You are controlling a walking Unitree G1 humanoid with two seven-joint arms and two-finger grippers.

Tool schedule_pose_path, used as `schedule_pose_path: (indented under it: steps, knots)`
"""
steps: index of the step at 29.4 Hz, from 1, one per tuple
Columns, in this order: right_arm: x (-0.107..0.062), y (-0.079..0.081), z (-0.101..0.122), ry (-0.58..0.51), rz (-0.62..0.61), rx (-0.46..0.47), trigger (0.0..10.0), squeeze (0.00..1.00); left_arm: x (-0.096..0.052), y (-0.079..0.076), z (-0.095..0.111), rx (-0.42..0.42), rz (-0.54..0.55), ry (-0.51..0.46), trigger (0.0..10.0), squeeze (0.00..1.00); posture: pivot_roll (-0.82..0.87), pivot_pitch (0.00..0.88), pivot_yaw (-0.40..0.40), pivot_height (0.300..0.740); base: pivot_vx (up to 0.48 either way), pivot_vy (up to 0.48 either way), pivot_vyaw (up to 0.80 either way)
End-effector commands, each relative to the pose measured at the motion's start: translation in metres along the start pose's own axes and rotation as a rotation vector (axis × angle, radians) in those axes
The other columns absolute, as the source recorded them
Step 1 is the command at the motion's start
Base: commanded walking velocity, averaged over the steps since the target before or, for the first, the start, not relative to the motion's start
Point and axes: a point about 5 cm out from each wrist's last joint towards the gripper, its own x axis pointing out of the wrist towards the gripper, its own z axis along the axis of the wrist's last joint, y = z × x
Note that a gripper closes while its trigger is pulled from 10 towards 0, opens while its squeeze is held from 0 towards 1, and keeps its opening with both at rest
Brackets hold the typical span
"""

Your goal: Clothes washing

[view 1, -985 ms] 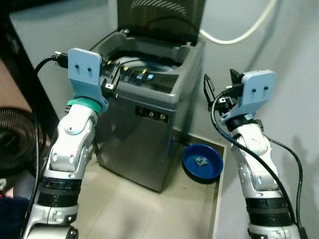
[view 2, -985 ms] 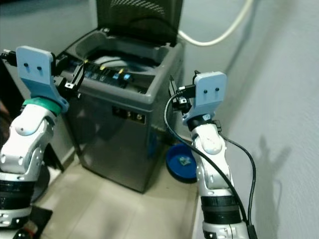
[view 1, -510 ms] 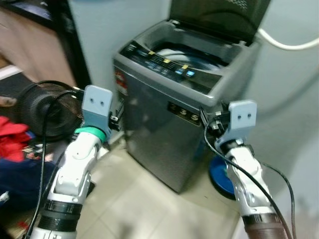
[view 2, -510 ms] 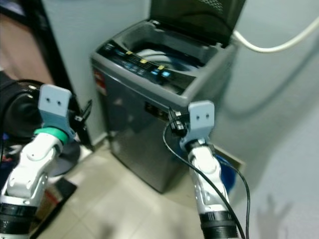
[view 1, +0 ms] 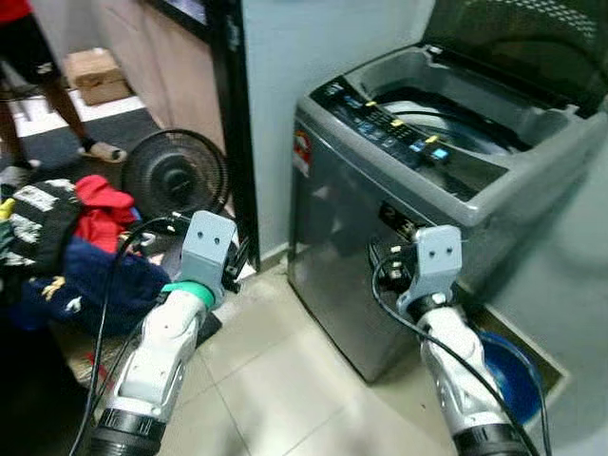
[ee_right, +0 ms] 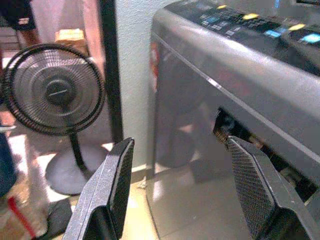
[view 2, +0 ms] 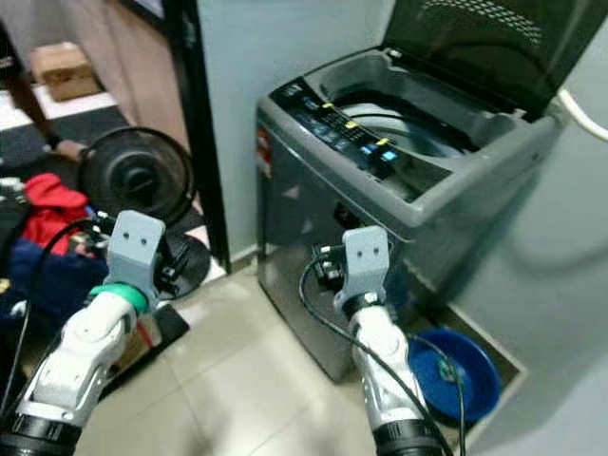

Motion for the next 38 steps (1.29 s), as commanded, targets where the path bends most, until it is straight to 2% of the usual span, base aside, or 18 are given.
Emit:
schedule_pose_path:
  steps: [1, 7, 14, 28, 38]
  knots:
    - [-0.007, 0.0, -0.016, 0.056, -0.005, 0.003, 10.0, 0.0, -0.004, -0.004, -0.012, 0.009, -0.008, 0.039, 10.0, 0.0, 0.03, 0.024, 0.0, 0.74, 0.0, 0.0, 0.8]
    - [-0.004, 0.002, -0.007, 0.006, 0.002, 0.03, 10.0, 0.0, -0.002, 0.001, -0.006, 0.041, 0.024, -0.005, 10.0, 0.0, 0.03, 0.022, 0.003, 0.74, 0.0, 0.0, 0.34]
    - [0.004, 0.006, 0.005, -0.051, 0.016, 0.009, 10.0, 0.0, 0.003, 0.004, 0.003, 0.03, 0.049, -0.043, 10.0, 0.0, 0.03, 0.017, 0.001, 0.74, 0.454, 0.0, 0.0]
    - [0.005, 0.003, 0.0, -0.031, -0.001, 0.026, 10.0, 0.0, 0.003, 0.003, 0.003, 0.03, 0.051, -0.058, 10.0, 0.0, 0.03, 0.016, 0.001, 0.74, 0.48, 0.0, 0.75]
    - [0.003, 0.004, -0.006, -0.006, 0.029, 0.001, 10.0, 0.0, 0.003, 0.003, 0.002, 0.03, 0.058, -0.055, 10.0, 0.0, 0.03, 0.02, 0.0, 0.74, 0.48, 0.0, 0.0]
